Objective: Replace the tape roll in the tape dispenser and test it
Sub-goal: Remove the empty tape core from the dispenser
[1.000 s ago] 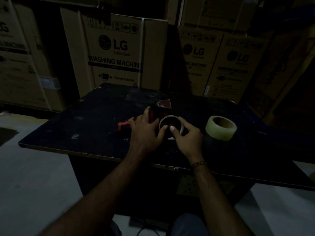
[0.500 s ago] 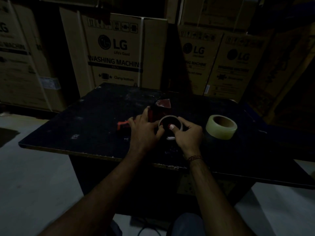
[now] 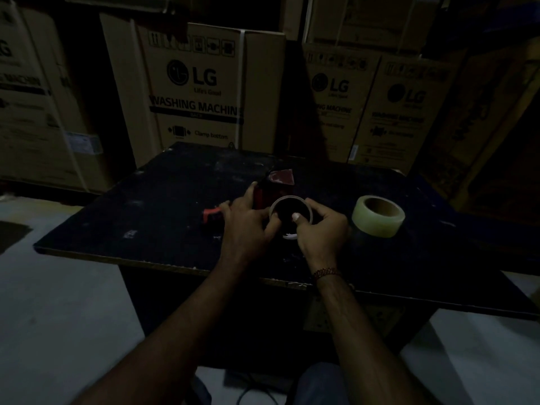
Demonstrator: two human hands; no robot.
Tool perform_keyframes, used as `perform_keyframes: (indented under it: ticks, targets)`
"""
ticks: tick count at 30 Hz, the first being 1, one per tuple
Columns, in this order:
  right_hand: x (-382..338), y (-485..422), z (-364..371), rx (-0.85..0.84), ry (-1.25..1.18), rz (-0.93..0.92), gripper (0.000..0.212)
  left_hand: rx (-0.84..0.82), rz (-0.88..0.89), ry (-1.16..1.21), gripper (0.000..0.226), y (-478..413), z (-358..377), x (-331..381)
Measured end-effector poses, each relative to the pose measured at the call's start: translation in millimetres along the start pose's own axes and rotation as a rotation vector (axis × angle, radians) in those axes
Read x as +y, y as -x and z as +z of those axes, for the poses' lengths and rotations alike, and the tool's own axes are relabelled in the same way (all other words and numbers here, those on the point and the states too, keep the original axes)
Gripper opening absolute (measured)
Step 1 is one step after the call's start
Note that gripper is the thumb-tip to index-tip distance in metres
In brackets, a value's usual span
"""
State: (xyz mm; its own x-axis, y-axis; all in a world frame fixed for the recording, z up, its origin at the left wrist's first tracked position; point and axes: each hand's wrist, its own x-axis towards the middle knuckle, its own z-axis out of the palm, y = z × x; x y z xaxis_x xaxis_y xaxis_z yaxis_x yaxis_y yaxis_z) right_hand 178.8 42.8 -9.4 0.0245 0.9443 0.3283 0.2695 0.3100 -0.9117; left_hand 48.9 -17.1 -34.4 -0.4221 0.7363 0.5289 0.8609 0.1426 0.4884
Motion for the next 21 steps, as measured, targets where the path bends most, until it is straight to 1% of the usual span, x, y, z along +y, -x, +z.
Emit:
perform_keyframes:
  ticks: [5,10,13,15,16,18,21]
  targets:
    - [1.0,0.1,-2.7,-0.04,0.009,-0.057,0.046,-0.023,-0.01,-0.035,0.039,-1.4,0.9,-0.6]
    - [1.8,-0.9,-5.8,-0.047,-0.003,-0.102,0.041,-0.044,-0.003,-0.048,0.054,-1.4,-0.5,-0.8]
    - [-2.5,-2.0,-4.8,-0.01,0.005,-0.108,0.037,-0.061,-0.031,0.043,0.053,-1.2,-4.5,1.8]
    - [-5.9,-3.8,-5.3,0.018,0.005,-0.107,0.029,-0.093,-0.069,0.135,0.057,-5.3,-3.4,-0.2]
    - [-7.3,-5.2,-6.2,0.023,0.005,-0.113,0.023,-0.109,-0.078,0.143,0.06,-8.9,-1.5,-3.2]
    - [-10.5,-7.8,-8.5,0.022,0.035,-0.132,0.017,-0.15,-0.063,0.086,0.067,-14.9,4.2,-10.6]
    - [-11.4,-11.3,-10.8,-0.013,0.068,-0.146,0.016,-0.2,-0.042,0.02,0.076,-17.8,8.2,-15.5]
